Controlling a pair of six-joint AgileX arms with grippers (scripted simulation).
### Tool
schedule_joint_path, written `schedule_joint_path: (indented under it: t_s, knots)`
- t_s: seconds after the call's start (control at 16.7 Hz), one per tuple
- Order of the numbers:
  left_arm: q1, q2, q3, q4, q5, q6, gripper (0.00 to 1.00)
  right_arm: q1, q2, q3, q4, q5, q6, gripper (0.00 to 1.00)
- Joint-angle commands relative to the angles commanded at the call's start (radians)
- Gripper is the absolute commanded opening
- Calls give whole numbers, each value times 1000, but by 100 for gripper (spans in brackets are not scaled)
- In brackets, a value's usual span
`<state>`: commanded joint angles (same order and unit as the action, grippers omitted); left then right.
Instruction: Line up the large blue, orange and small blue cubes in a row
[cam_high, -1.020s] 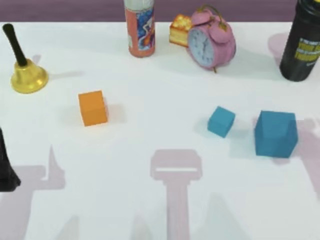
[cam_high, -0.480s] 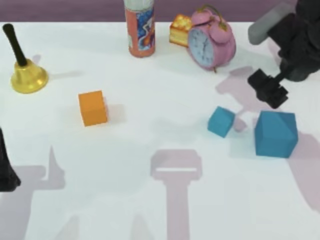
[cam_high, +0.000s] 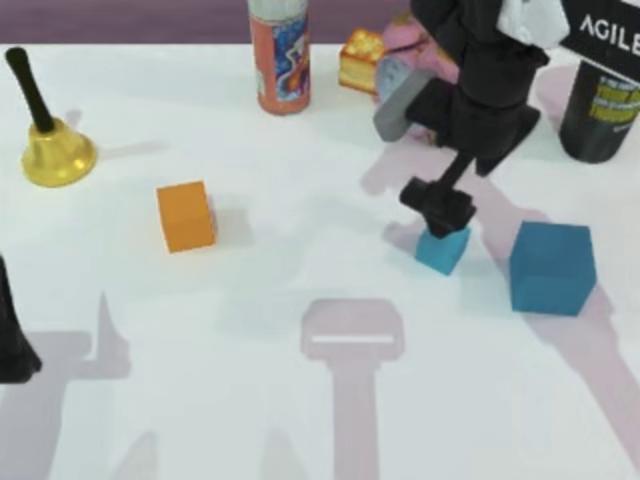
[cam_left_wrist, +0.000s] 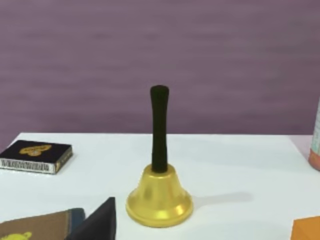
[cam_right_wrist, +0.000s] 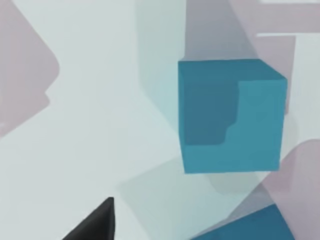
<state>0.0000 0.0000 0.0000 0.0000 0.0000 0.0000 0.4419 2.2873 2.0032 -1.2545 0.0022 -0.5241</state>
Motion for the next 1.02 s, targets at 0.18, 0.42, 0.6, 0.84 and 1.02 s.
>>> schedule_joint_path:
  t_s: [0.18,0.42,0.6,0.84,1.02]
  knots:
    - [0,0,0,0,0,0,100,14,67,69,-33,2,-17,100]
    - [0,0,0,0,0,0,100,14,69,71,-34,2,-18,100]
    - [0,0,0,0,0,0,100,12,72,53,-15,2,-18,100]
    - [0,0,0,0,0,0,100,14,110,-51,137,3,-17,100]
    - [0,0,0,0,0,0,100,15,142,-130,246,3,-16,100]
